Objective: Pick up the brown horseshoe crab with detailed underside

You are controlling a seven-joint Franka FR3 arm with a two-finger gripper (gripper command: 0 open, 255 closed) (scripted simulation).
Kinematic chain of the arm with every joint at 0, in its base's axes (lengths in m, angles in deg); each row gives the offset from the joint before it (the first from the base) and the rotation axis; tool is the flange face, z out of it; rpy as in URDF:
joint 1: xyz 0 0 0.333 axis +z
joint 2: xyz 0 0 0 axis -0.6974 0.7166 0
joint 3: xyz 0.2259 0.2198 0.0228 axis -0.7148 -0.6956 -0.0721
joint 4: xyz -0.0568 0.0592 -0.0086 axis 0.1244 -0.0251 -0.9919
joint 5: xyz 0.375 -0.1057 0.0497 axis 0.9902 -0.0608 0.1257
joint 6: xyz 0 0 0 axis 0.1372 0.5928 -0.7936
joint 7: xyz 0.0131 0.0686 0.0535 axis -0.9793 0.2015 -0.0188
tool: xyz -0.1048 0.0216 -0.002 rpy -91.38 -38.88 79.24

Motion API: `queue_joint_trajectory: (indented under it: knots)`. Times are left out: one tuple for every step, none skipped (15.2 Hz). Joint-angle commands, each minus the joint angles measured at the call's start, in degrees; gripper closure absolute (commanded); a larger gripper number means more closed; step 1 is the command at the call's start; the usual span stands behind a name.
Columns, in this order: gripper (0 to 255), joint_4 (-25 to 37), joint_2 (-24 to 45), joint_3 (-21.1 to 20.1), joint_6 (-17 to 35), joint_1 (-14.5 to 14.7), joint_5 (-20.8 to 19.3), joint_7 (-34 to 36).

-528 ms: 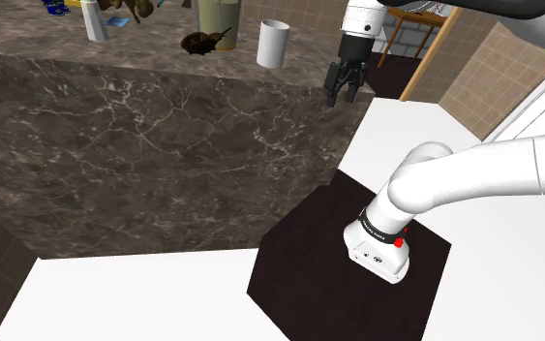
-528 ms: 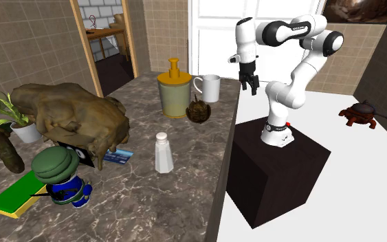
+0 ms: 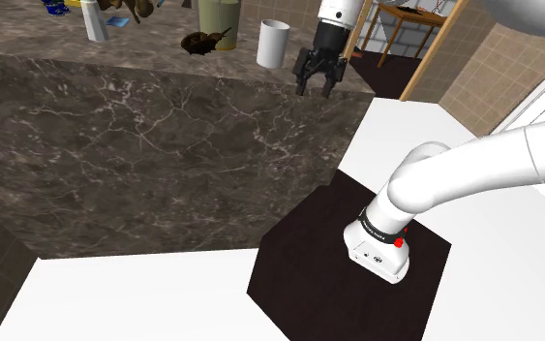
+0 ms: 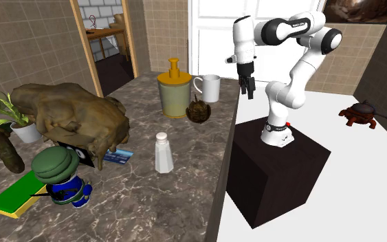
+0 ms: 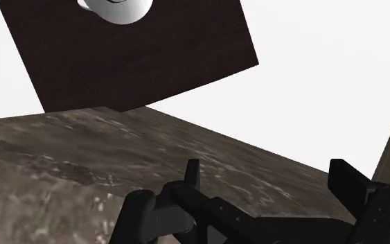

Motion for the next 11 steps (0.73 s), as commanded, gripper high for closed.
queue_joint_trajectory:
  knots:
    - [0,1.64,1.74,-1.29,1.84,-0.29,2.35,4.29]
    - [0,2.71,3.0,-1.97,2.93,-0.44,3.38,6.31]
    - [0,3.83,4.27,-2.61,4.02,-0.58,4.33,8.31]
    - [0,5.0,5.58,-3.24,5.12,-0.76,5.21,10.28]
    - [0,6.22,6.9,-3.84,6.2,-0.94,6.01,12.24]
    - [0,7.48,8.24,-4.43,7.27,-1.15,6.75,14.18]
    - [0,8.8,9.6,-4.99,8.34,-1.36,7.41,16.12]
    - [0,10.15,10.98,-5.52,9.39,-1.57,7.99,18.04]
    - [0,11.56,12.37,-6.02,10.42,-1.79,8.5,19.96]
    - [0,13.01,13.77,-6.51,11.43,-2.02,8.94,21.87]
    - [0,14.5,15.18,-6.97,12.43,-2.26,9.31,23.78]
